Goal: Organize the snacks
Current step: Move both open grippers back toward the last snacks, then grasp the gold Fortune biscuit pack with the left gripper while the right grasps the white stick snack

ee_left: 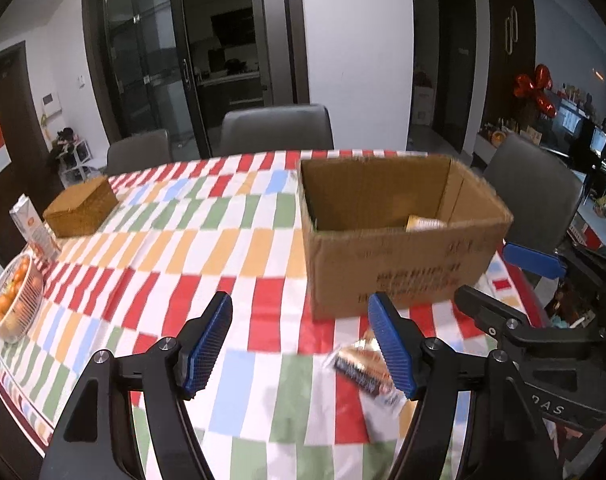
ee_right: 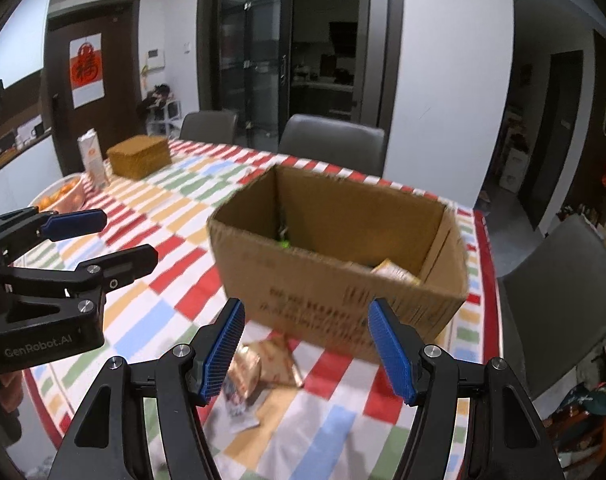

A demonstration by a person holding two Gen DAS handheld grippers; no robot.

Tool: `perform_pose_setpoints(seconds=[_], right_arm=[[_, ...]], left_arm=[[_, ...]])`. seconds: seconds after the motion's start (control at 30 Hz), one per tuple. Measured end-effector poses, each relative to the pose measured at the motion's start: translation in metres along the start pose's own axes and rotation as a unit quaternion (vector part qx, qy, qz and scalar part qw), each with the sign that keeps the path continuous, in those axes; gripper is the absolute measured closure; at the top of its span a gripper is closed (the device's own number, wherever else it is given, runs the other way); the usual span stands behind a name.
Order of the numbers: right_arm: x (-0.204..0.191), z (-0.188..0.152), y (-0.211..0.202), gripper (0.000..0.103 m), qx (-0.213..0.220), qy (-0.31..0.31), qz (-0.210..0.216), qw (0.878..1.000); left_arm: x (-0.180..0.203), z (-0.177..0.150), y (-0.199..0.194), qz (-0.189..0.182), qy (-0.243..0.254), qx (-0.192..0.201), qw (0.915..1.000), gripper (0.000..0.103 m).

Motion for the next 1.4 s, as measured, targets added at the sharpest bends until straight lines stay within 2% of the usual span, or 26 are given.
perform_pose_setpoints(seconds=[0.17,0.47,0.73,1.0,1.17,1.23,1.4], right_arm=[[-0.011,-0.023,0.010,0.038,-0.028,-0.005,0.009,1.000],[-0.013,-0.066,0.032,0.038,-0.079,0.002,-0.002,0.997],[0.007,-0.089,0.049,0.038,-0.110,0.016,-0.036,0.993],[0.017,-0.105,0.065,0.038,-0.136,0.036,-0.038,0.989],[0.021,-0.112,0.074,0.038,-0.147,0.047,-0.036,0.987],[0.022,-0.114,0.077,0.038,-0.152,0.053,-0.034,0.986],[0.026,-0.118,0.082,0.038,-0.158,0.061,-0.029,0.985]], left_arm=[[0.001,-0.023,0.011,-0.017,0.004,-0.017,0.9997,0.033],[0.022,-0.041,0.053,-0.061,0.058,-0.059,0.9947,0.033],[0.047,-0.051,0.107,-0.090,0.121,-0.114,0.9820,0.033],[0.065,-0.063,0.143,-0.096,0.186,-0.164,0.9640,0.033],[0.072,-0.065,0.157,-0.104,0.201,-0.180,0.9573,0.033],[0.076,-0.066,0.161,-0.109,0.204,-0.186,0.9550,0.036],[0.084,-0.070,0.168,-0.130,0.191,-0.201,0.9519,0.059]])
Point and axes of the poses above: each gripper's, at about its wrist camera, not at the fingertips, and y roughly the way its jaws point, x to its right, z to its top, the point moved 9 cm from there along y, roughly the way its jaws point, and after that the axes turned 11 degrees about -z, right-handed, at the moved point
